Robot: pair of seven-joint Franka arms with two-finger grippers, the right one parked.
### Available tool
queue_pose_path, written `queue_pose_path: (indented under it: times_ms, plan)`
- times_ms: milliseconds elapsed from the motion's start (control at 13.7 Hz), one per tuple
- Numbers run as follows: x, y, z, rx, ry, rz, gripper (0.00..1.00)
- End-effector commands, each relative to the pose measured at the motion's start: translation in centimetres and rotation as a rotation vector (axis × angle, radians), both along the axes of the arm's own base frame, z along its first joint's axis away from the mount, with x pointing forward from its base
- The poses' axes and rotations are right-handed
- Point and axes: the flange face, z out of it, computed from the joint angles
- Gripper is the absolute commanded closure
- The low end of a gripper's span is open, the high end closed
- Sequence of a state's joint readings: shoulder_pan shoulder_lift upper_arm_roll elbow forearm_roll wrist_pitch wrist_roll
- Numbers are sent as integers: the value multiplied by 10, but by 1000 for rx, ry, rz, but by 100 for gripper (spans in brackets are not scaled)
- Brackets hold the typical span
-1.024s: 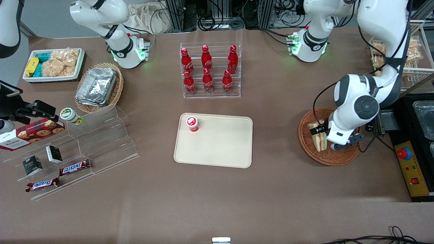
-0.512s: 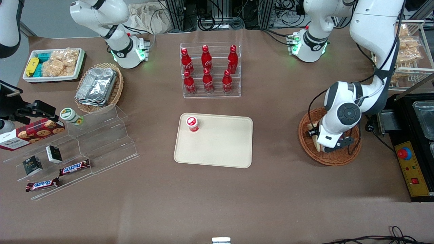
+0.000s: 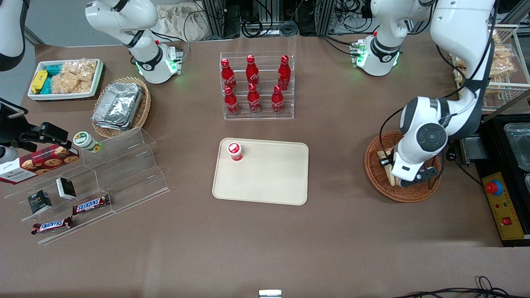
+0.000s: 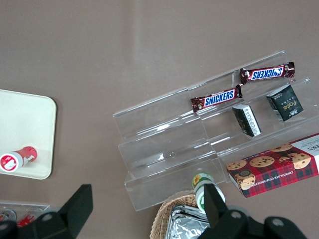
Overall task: Place sandwich from basket to tray
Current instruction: 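Lower the left gripper around the sandwich and close it, then lift the sandwich up out of the basket with the left gripper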
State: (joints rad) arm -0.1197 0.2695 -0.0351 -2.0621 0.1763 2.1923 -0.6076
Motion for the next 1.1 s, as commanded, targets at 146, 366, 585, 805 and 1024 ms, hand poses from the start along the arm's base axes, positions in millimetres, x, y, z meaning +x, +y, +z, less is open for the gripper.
queue_pose_path:
  times_ms: [146,366,585,805,1024]
  plan:
    - [26,-11,139,32,-15,-33,70]
    - [26,-30,219,31,22,-62,71]
    - [9,-47,291,4,59,-84,72]
    - [-20,-87,342,-36,86,-125,72]
    - [-53,-150,372,-52,57,-78,72]
